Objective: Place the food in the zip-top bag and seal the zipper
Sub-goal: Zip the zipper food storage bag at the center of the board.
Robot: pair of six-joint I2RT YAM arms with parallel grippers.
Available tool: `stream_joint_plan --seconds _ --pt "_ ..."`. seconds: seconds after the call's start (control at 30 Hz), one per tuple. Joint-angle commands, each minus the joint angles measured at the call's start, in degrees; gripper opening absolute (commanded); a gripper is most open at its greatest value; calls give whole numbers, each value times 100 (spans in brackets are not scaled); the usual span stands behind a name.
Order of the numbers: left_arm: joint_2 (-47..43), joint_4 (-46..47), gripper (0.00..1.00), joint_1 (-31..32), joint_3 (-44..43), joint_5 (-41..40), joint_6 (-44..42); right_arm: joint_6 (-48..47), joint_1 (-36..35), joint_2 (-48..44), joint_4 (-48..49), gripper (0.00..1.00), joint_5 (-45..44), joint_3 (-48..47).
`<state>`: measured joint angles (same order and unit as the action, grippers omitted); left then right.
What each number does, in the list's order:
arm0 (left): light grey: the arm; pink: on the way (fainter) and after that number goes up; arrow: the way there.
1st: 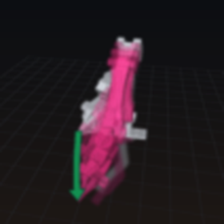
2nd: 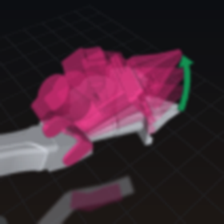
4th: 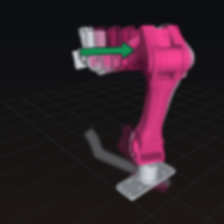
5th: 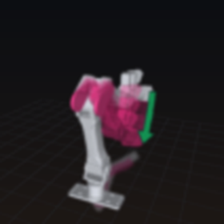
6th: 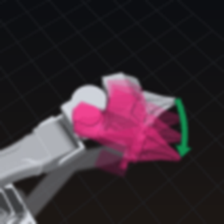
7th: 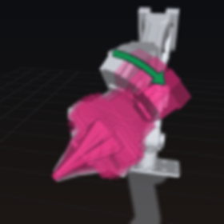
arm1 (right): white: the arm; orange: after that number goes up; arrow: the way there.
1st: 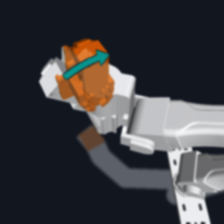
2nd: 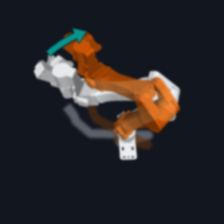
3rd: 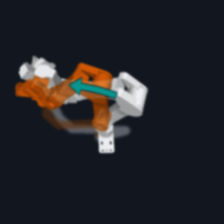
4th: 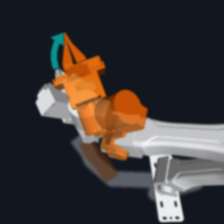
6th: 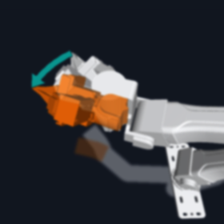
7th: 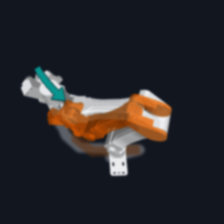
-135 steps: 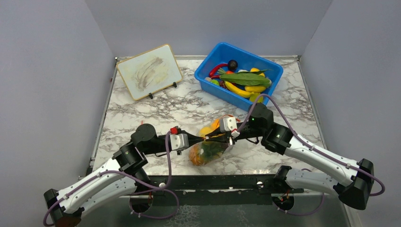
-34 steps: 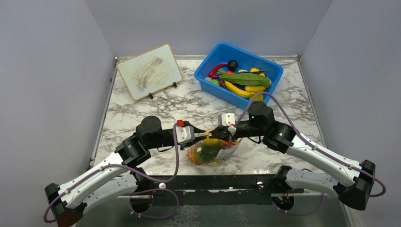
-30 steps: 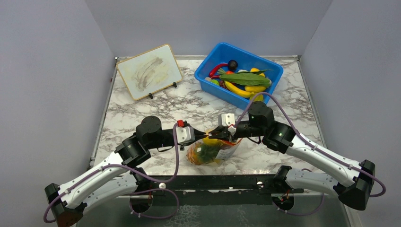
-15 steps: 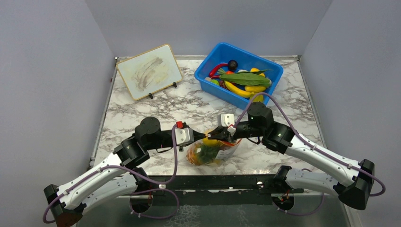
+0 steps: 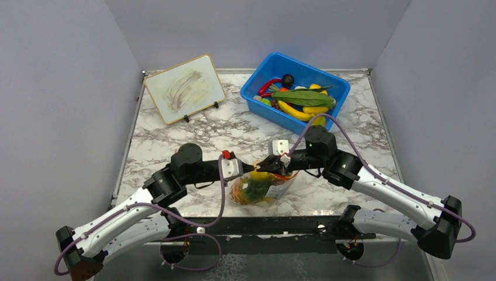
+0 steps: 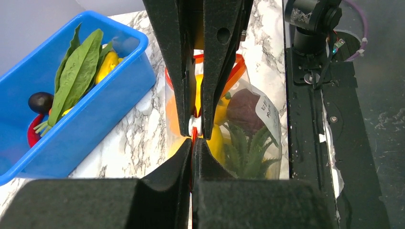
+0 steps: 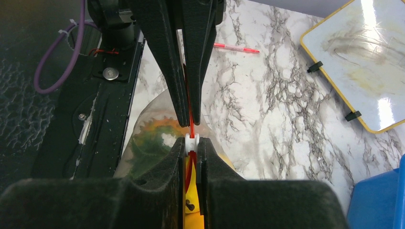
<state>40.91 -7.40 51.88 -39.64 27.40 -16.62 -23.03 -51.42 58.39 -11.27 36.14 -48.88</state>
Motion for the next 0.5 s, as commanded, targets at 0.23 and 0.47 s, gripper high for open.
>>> stream_joint_plan --seconds 0.23,0.47 --pt "-338 -469 0 -2 -254 -662 -459 -144 11 -232 -240 1 -366 -107" --pt "-566 -904 0 -2 -481 -1140 -894 -374 18 -556 -821 1 -853 -281"
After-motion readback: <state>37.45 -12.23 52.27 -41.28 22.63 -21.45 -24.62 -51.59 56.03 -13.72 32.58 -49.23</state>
